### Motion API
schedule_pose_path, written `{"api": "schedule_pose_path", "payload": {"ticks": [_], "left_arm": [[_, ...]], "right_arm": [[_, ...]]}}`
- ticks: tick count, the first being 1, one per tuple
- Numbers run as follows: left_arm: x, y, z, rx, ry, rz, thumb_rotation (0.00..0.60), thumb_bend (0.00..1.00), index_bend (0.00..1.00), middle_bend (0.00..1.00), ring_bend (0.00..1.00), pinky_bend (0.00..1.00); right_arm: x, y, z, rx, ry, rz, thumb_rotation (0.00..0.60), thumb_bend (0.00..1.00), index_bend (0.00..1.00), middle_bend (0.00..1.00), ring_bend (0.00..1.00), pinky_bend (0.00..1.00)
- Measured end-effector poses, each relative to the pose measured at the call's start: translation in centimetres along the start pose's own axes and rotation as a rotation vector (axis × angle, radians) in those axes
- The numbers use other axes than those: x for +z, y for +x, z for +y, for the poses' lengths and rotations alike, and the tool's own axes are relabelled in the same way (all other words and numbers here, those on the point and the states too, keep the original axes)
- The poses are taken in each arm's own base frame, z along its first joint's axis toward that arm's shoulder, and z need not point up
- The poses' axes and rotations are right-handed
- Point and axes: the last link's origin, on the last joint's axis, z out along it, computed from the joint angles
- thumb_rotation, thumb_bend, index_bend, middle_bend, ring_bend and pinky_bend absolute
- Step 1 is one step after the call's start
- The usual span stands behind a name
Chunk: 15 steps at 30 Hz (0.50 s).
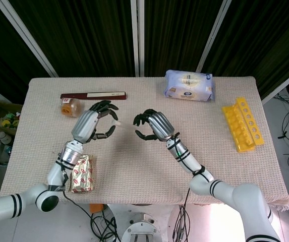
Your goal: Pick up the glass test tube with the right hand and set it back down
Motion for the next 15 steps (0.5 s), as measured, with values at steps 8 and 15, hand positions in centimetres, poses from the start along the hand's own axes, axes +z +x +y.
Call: {"api": "schedule_pose_path", "payload": {"ticks": [8, 15], "left_arm": [[0.11, -0.07, -0.07, 0.01, 0.002, 0.002, 0.6, 0.48, 0.58, 0.27, 0.14, 0.17], [0.15, -0.2, -0.18, 0.008, 0.004, 0.001, 0.6, 0.48, 0.58, 0.27, 0.14, 0.18]], "right_arm": [[0.25, -0.06, -0.23, 0.003, 0.003, 0.001, 0.6, 0.59, 0.85, 0.69, 0.51, 0.37], [0.38, -0.2, -0.35, 0.012, 0.002, 0.003, 0.6, 0.59, 0.85, 0.69, 0.51, 0.37]]}}
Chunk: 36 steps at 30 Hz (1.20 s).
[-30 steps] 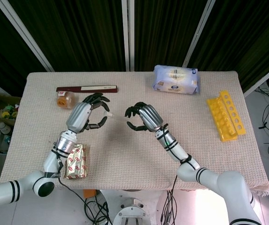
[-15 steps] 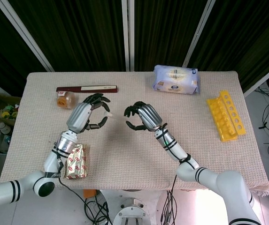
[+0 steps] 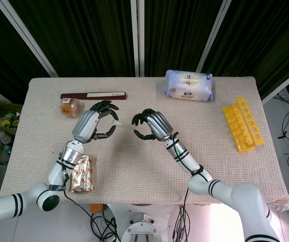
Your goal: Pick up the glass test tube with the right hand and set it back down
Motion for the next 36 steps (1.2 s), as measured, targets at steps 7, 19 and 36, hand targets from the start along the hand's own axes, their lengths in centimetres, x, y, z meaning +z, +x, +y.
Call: {"api": "schedule_pose_path", "payload": {"ticks": [7, 19, 36], "left_arm": [[0.05, -0.19, -0.17, 0.006, 0.003, -0.002, 0.6, 0.48, 0.58, 0.27, 0.14, 0.17], [0.09, -0.37, -0.06, 0.02, -0.005, 0.002, 0.6, 0.48, 0.59, 0.27, 0.14, 0.17], [-0.03, -0.08, -0.15, 0.026, -0.013, 0.003, 0.575, 0.45, 0.26, 0.24, 0.12, 0.16]], "right_arm": [[0.17, -0.15, -0.12, 0.007, 0.001, 0.001, 0.6, 0.59, 0.85, 0.69, 0.51, 0.37], [0.21, -0.14, -0.26, 0.02, 0.002, 0.011, 0.6, 0.59, 0.85, 0.7, 0.51, 0.37], [-0.02, -0.06, 0.12, 0.006, -0.012, 0.009, 0.6, 0.6, 0.85, 0.7, 0.51, 0.37]]}}
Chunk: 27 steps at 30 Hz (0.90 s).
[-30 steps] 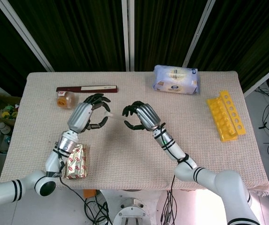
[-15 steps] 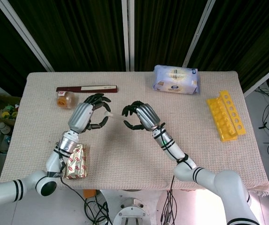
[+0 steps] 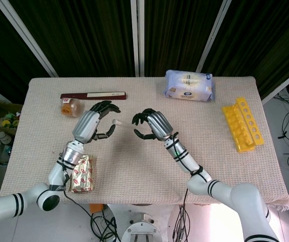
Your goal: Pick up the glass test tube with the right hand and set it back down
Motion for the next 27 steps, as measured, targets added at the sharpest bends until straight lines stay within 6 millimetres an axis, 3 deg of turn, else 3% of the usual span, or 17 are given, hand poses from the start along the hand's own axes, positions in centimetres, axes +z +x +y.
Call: {"api": "schedule_pose_path", "payload": {"ticks": [9, 16, 21, 27], "left_arm": [[-0.6, 1.3, -0.7, 0.041, 0.004, 0.02, 0.53, 0.45, 0.24, 0.22, 0.11, 0.15], [-1.7, 2.8, -2.3, 0.19, 0.047, 0.044, 0.527, 0.43, 0.24, 0.22, 0.1, 0.15], [-2.6, 3.4, -4.0, 0.314, 0.102, 0.039, 0.529, 0.42, 0.24, 0.21, 0.1, 0.15], [-3.2, 3.5, -5.7, 0.384, 0.178, 0.01, 0.528, 0.4, 0.24, 0.21, 0.1, 0.15]], "right_arm": [[-0.3, 0.3, 1.0, -0.12, -0.016, -0.064, 0.6, 0.61, 0.85, 0.7, 0.51, 0.37], [-0.6, 1.2, 2.9, -0.395, -0.046, -0.19, 0.6, 0.6, 0.86, 0.7, 0.51, 0.37], [-1.0, 0.8, 4.2, -0.606, -0.067, -0.294, 0.6, 0.6, 0.85, 0.7, 0.51, 0.37], [-1.6, -0.8, 5.6, -0.729, -0.088, -0.392, 0.6, 0.54, 0.73, 0.6, 0.46, 0.34]]}}
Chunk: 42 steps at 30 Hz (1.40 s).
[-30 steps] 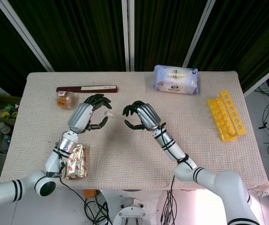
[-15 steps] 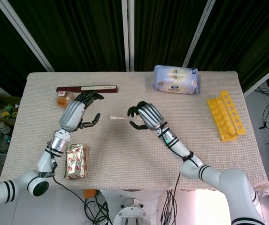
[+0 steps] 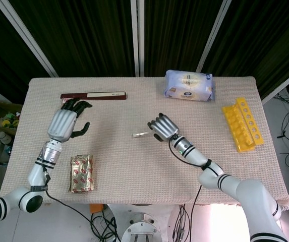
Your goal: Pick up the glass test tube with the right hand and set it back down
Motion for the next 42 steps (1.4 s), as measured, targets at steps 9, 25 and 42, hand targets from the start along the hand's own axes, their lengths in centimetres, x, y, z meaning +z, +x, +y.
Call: {"api": "schedule_pose_path", "payload": {"ticks": [9, 25, 42], "left_arm": [[-0.4, -0.1, -1.2, 0.004, 0.039, -0.013, 0.527, 0.4, 0.23, 0.2, 0.1, 0.15], [-4.7, 3.8, -8.0, 0.117, 0.215, -0.003, 0.54, 0.4, 0.24, 0.21, 0.1, 0.14], [-18.7, 5.5, -12.6, 0.19, 0.399, 0.038, 0.6, 0.38, 0.25, 0.21, 0.1, 0.14]], "right_arm": [[-0.3, -1.4, -0.3, 0.003, -0.017, -0.035, 0.6, 0.45, 0.39, 0.41, 0.34, 0.28], [-8.2, 5.1, 5.6, 0.073, -0.15, 0.139, 0.6, 0.38, 0.18, 0.28, 0.2, 0.22], [-34.0, 7.7, 11.0, 0.166, -0.634, 0.247, 0.6, 0.44, 0.1, 0.19, 0.08, 0.11]]}}
